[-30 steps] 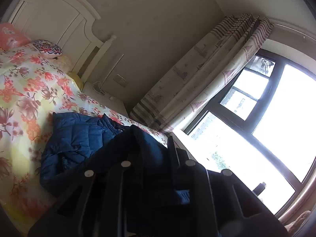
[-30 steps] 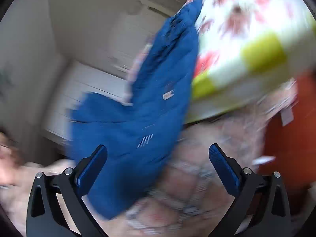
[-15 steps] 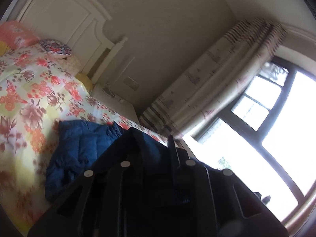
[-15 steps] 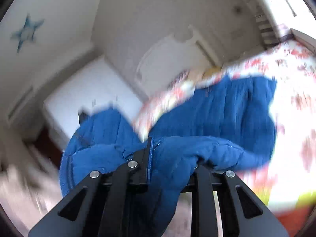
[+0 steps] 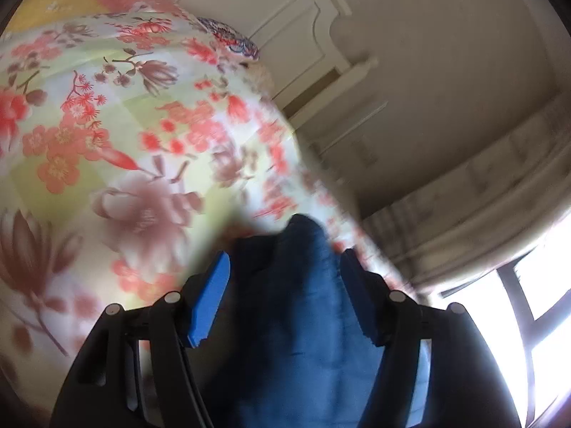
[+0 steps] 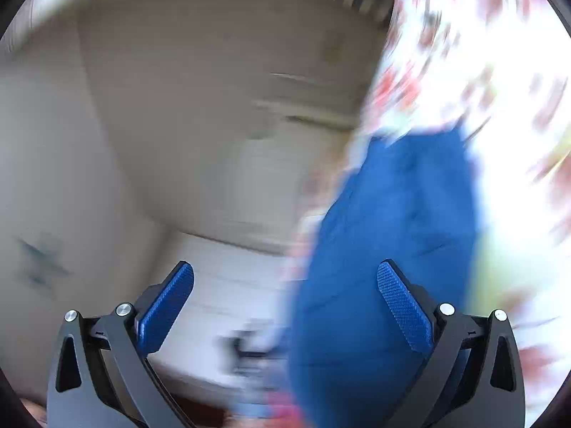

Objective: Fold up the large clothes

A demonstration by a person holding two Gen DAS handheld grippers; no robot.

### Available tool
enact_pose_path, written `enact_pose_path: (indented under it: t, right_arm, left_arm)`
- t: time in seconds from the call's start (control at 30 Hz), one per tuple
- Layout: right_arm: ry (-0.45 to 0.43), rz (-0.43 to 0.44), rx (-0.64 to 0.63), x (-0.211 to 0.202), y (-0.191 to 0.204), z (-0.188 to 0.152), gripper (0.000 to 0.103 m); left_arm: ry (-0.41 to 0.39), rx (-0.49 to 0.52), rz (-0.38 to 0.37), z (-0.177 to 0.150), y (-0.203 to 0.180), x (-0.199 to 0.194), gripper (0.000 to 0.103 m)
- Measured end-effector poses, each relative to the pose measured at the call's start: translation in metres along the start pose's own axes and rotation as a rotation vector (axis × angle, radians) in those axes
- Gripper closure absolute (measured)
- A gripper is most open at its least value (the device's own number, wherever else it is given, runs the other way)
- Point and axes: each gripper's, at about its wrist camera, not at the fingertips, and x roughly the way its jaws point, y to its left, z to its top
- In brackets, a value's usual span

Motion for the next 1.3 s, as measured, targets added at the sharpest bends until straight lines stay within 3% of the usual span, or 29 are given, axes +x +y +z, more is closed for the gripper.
enact_pose_path:
  t: [0.07,0.2,0.27,0.37,0.47,0.57,0.6,0.63,0.7,0.77,0.9,1.03,1.17,1.3]
  right_arm:
    - [0.018,-0.149,-0.099,-0.001,0.009,0.003,0.004]
    - [0.063,-0.301,-0.268,0.012,0.032,0.010,0.004]
    - [0.108,-0.410,-0.356,0.040,0.045,0.019,0.004]
    - [0.179,-0.529,-0.399,0.065,0.044,0.028,0.004]
    - [0.226,-0.591,-0.400,0.093,0.031,0.041,0.005]
    - [0.261,-0.653,-0.429,0.117,0.022,0.048,0.016]
    - [0.262,-0.651,-0.441,0.119,0.021,0.048,0.028]
    - [0.259,-0.631,-0.454,0.121,0.022,0.047,0.035]
    - [0.243,-0.604,-0.517,0.127,0.030,0.041,0.064]
    - [0.204,-0.615,-0.645,0.127,0.048,0.027,0.079]
    - [0.102,-0.582,-0.776,0.106,0.098,0.004,0.088]
    - [0.019,-0.570,-0.844,0.098,0.144,0.020,0.088]
    - [-0.005,-0.633,-0.756,0.119,0.133,0.059,0.088]
    - [0.076,-0.791,-0.633,0.164,0.056,0.081,0.088]
  left_arm:
    - [0.042,0.047,0.009,-0.001,0.001,0.009,0.034]
    - [0.133,0.145,-0.029,-0.004,-0.015,0.029,0.023]
    - [0.188,0.216,-0.029,-0.005,-0.029,0.040,0.017]
    - [0.255,0.305,0.032,-0.001,-0.047,0.059,0.016]
    - [0.284,0.336,0.061,0.007,-0.053,0.071,0.016]
    - [0.317,0.347,0.070,0.011,-0.055,0.089,0.017]
    - [0.322,0.352,0.081,0.011,-0.054,0.095,0.017]
    - [0.328,0.360,0.095,0.010,-0.054,0.102,0.021]
    - [0.335,0.378,0.099,0.008,-0.056,0.111,0.061]
    - [0.261,0.423,0.074,0.002,-0.064,0.100,0.092]
    - [0.100,0.514,0.018,-0.004,-0.096,0.051,0.096]
    - [0.045,0.508,-0.042,0.024,-0.127,0.035,0.096]
    - [0.049,0.518,0.061,0.041,-0.148,0.078,0.096]
    - [0.137,0.500,0.236,0.031,-0.120,0.154,0.096]
